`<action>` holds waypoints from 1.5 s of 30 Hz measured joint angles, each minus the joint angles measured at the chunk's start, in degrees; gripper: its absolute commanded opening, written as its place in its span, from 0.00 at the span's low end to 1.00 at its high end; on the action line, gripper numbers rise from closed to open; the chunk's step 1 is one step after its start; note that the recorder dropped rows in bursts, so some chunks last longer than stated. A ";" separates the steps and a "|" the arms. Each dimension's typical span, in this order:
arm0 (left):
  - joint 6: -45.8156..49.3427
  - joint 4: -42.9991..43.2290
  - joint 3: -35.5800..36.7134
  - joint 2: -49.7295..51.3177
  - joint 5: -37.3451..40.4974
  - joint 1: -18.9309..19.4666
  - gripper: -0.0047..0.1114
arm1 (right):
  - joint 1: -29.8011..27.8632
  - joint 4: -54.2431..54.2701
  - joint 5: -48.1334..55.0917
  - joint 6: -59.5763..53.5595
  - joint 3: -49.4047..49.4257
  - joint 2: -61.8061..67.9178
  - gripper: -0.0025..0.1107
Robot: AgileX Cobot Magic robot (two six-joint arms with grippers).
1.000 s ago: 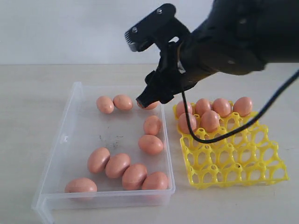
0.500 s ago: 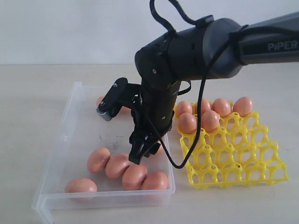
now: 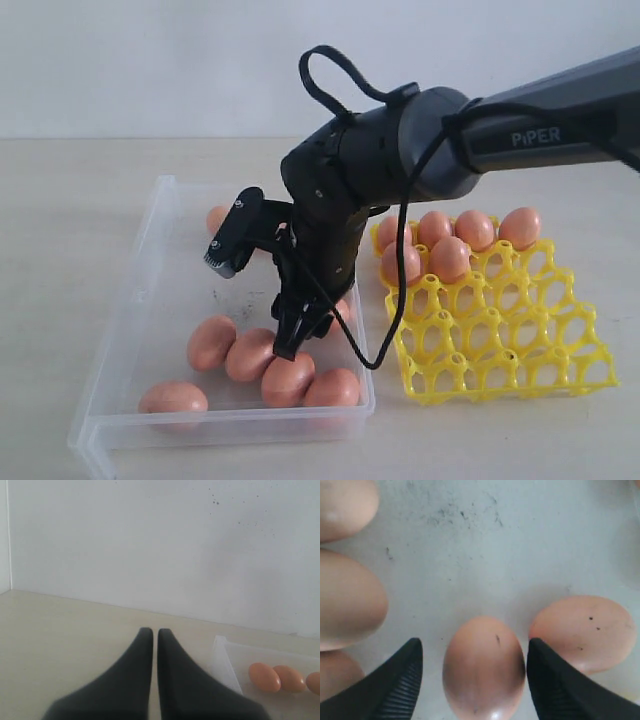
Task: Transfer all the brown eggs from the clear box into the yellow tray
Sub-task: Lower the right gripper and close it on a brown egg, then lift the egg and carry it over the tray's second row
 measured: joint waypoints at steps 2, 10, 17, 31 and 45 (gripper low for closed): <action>0.00 0.00 0.00 0.00 0.00 0.00 0.07 | 0.00 -1.24 -0.10 0.56 0.00 0.64 0.51; 0.00 0.00 0.00 0.00 0.00 0.00 0.07 | 0.00 -2.59 -1.72 1.37 0.00 2.37 0.12; 0.00 0.00 0.00 0.00 0.00 0.00 0.07 | 0.00 -3.66 -6.89 7.12 0.00 2.37 0.02; 0.00 0.00 0.00 0.00 0.00 0.00 0.07 | -3.70 -6.89 -29.71 23.10 9.73 -8.62 0.02; 0.00 0.00 0.00 0.00 0.00 0.00 0.07 | -20.13 3.11 -75.01 24.00 43.51 -24.95 0.02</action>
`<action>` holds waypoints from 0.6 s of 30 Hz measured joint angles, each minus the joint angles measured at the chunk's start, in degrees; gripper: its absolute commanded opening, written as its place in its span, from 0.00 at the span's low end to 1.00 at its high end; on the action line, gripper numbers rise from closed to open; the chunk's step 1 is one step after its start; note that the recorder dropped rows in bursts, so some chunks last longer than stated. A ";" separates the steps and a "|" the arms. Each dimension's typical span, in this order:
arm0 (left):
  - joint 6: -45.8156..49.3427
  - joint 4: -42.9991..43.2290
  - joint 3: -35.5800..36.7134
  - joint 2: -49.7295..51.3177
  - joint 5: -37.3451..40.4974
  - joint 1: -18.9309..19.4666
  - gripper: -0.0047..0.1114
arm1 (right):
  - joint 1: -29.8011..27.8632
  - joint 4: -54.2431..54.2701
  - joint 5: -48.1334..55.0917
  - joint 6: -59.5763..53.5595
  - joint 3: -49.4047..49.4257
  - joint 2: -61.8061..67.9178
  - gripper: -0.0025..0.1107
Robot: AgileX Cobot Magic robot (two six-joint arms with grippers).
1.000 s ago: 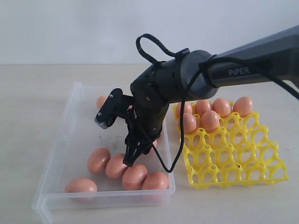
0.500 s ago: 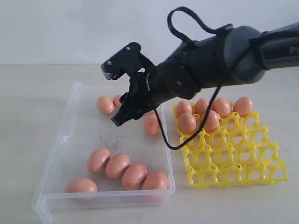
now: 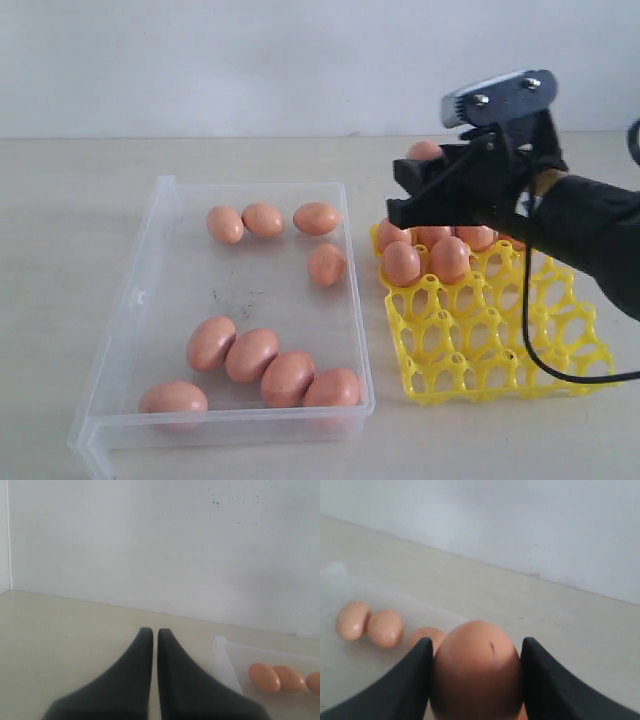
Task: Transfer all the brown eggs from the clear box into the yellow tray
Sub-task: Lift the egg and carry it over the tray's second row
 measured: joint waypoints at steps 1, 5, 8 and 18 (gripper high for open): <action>0.00 0.00 0.00 0.00 0.00 0.00 0.07 | -1.52 0.09 -1.68 0.00 1.79 -0.25 0.02; 0.00 0.00 0.00 0.00 0.00 0.00 0.07 | -6.75 0.43 -8.45 0.00 7.62 -0.25 0.02; 0.00 0.00 0.00 0.00 0.00 0.00 0.07 | -9.97 0.43 -11.79 0.00 10.27 0.41 0.02; 0.00 0.00 0.00 0.00 0.00 0.00 0.07 | -13.16 -3.83 -19.22 2.50 11.42 7.68 0.02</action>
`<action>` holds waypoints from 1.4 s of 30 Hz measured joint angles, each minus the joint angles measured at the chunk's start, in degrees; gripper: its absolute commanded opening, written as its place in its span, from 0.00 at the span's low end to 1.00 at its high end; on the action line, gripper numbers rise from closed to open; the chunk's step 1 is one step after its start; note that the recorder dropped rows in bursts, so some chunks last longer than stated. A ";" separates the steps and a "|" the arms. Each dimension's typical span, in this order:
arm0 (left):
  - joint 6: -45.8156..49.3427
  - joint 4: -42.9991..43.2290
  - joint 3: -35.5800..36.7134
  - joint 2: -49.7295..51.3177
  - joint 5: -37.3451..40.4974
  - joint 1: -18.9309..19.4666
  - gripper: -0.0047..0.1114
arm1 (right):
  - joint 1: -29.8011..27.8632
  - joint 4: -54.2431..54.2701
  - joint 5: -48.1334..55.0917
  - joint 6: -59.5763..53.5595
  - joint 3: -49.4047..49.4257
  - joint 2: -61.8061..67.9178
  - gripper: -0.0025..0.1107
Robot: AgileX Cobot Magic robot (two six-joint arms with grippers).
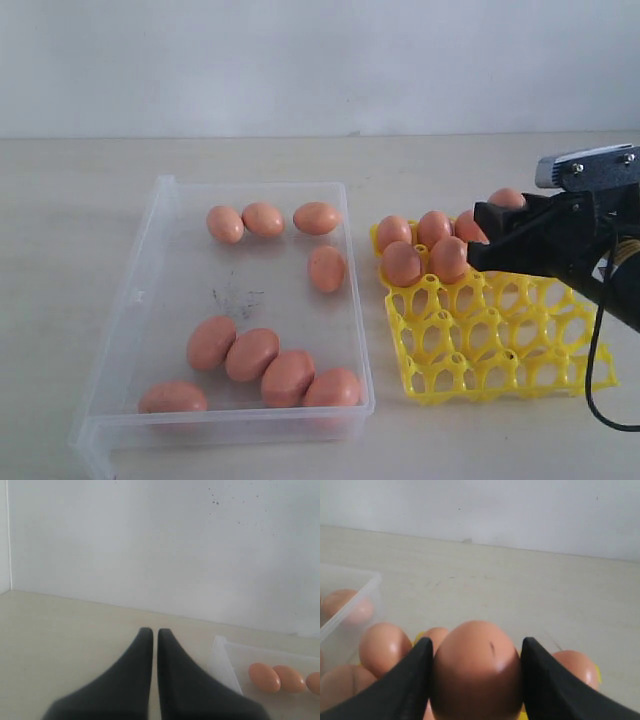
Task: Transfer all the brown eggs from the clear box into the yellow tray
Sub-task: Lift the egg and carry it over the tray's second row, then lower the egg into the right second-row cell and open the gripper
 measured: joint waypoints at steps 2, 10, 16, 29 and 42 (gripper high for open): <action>0.00 0.00 0.00 0.00 0.00 0.00 0.07 | -0.11 0.00 -2.13 0.00 0.00 2.02 0.02; 0.00 0.00 0.00 0.00 0.00 0.00 0.07 | -0.31 0.11 -7.47 0.91 0.02 7.83 0.02; 0.00 0.00 0.00 0.00 0.00 0.00 0.07 | -0.31 0.11 -7.84 0.53 0.12 8.38 0.02; 0.00 0.00 0.00 0.00 0.00 0.00 0.07 | -0.31 -1.47 -5.13 0.53 -2.19 10.14 0.02; 0.00 0.00 0.00 0.00 0.00 0.00 0.07 | -0.35 -1.78 -5.06 0.53 -2.33 11.54 0.21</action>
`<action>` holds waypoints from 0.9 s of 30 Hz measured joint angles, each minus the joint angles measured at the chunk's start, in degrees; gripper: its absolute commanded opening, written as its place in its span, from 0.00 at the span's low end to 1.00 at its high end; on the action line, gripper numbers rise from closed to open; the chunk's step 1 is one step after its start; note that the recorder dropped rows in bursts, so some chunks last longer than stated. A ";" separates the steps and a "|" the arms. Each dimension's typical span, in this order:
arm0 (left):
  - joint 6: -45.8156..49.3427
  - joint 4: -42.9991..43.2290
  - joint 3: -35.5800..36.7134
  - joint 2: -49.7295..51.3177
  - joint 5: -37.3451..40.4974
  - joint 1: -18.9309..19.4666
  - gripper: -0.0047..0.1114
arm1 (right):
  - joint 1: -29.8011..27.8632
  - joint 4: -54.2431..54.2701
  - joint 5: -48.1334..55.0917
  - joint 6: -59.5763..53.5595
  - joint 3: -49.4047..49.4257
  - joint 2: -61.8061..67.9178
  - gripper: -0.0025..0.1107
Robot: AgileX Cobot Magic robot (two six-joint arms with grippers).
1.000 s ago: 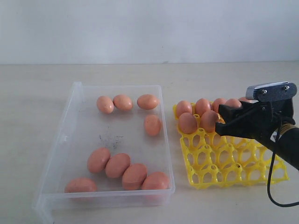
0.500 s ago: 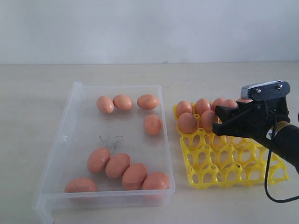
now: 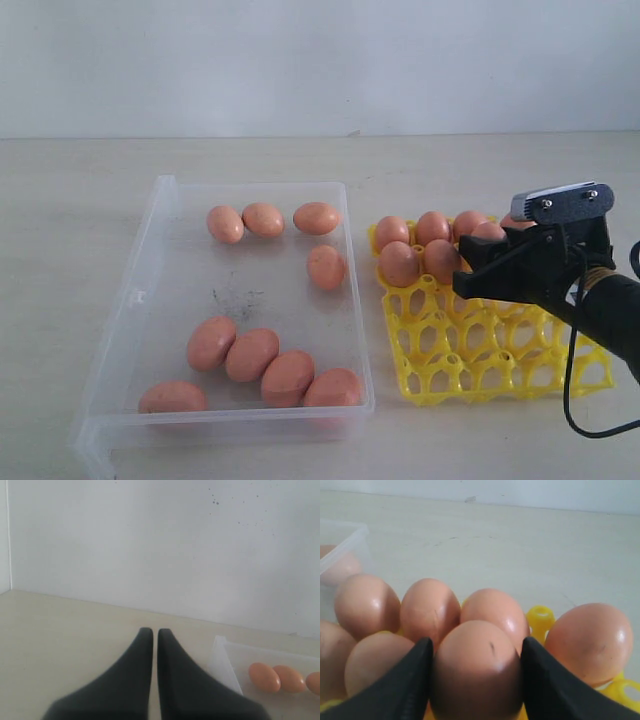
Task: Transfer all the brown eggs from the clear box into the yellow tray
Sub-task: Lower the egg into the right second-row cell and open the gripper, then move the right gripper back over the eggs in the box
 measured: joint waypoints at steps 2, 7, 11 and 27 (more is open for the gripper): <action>0.00 0.00 0.00 0.00 0.00 0.00 0.07 | 0.00 -0.56 0.11 0.00 -0.10 0.00 0.38; 0.00 0.00 0.00 0.00 0.00 0.00 0.07 | 0.00 -0.56 0.22 0.00 -0.10 0.00 0.60; 0.00 0.00 0.00 0.00 0.00 0.00 0.07 | 0.00 0.66 0.22 0.11 -0.23 0.00 0.59; 0.00 0.00 0.00 0.00 0.00 0.00 0.07 | 5.14 -34.35 36.99 36.00 -12.97 -27.46 0.29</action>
